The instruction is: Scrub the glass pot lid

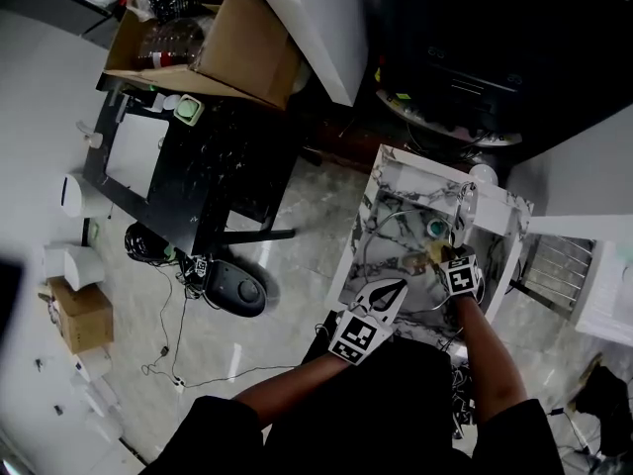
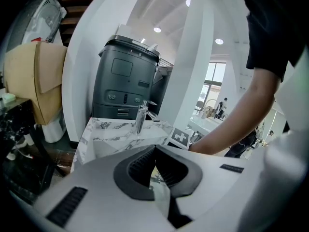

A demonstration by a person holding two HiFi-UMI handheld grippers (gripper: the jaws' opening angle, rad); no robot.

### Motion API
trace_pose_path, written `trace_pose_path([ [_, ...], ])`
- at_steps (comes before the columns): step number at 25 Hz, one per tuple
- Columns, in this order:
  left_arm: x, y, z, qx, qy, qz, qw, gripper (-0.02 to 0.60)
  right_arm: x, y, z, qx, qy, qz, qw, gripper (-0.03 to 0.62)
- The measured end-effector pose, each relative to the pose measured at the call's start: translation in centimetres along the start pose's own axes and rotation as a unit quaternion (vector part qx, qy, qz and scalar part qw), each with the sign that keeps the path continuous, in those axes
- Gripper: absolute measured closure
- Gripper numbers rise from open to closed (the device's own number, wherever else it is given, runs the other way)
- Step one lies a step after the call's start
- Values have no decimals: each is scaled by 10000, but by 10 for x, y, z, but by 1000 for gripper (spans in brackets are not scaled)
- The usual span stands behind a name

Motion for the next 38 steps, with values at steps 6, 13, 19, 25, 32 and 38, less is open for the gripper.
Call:
trace_pose_path([
  [6,0,-10,-1,78,18,-30,10000,566,-8,-5,-10,44,28,-30,10000,530],
  [13,-4,-21,-2,444,20,-123,9989,566,-16,-1,-24,-125,130,-49,9998,530],
  [19,-17,-10,-2,263,-126,7,9996,565,-21,12,-33,-191,267,-23,9995,530],
  [25,-29,-3,-8,167,-195,-12,9997,565,-24,29,-38,-201,352,-76,9992,530],
  [32,-44,3,-12,179,-237,-76,9995,566,-25,50,-42,-107,427,-103,9990,530],
  [38,-57,12,-19,114,-262,-66,9996,565,-22,66,-39,-120,470,-121,9987,530],
])
Point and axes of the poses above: the fingertips, and each gripper's own axes: x forward along the fingers, y to its left, z out of its top, the point moved 6 cm from there along -x, backward along the fingers, and after that the axes turned 5 degrees about -z, right-handed, at the moved point
